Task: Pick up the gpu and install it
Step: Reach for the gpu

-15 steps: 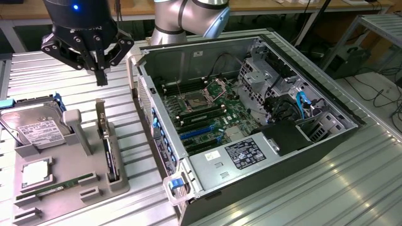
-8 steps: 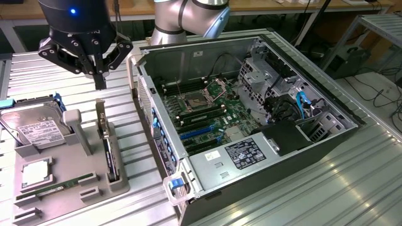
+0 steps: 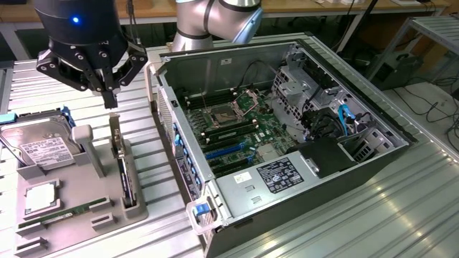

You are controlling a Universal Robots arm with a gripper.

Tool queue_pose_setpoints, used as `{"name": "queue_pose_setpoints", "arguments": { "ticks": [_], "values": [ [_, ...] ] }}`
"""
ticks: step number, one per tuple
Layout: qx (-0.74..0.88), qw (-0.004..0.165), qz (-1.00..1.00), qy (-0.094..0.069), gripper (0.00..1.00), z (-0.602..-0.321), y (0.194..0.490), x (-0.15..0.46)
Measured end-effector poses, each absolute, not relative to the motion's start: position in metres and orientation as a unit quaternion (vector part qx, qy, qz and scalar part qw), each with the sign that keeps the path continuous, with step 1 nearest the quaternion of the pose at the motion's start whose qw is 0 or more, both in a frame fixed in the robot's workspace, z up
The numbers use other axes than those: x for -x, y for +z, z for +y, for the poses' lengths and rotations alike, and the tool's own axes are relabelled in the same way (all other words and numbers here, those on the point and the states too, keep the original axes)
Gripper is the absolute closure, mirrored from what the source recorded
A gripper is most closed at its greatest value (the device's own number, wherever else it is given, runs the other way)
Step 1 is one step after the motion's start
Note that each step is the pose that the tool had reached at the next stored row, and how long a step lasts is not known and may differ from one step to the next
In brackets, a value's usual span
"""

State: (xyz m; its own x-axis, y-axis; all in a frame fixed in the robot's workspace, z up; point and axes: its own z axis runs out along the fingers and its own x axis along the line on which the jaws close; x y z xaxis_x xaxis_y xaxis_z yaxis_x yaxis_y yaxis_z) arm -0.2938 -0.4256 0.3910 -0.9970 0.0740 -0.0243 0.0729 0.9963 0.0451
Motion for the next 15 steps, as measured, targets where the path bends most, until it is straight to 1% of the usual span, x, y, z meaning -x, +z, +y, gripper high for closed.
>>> {"name": "queue_pose_setpoints", "arguments": {
  "ticks": [7, 15],
  "values": [
    [-0.035, 0.013, 0.999, 0.022, 0.89, -0.44, 0.39, 0.298],
    [-0.035, 0.013, 0.999, 0.022, 0.89, -0.451, 0.389, 0.301]
  ]
}}
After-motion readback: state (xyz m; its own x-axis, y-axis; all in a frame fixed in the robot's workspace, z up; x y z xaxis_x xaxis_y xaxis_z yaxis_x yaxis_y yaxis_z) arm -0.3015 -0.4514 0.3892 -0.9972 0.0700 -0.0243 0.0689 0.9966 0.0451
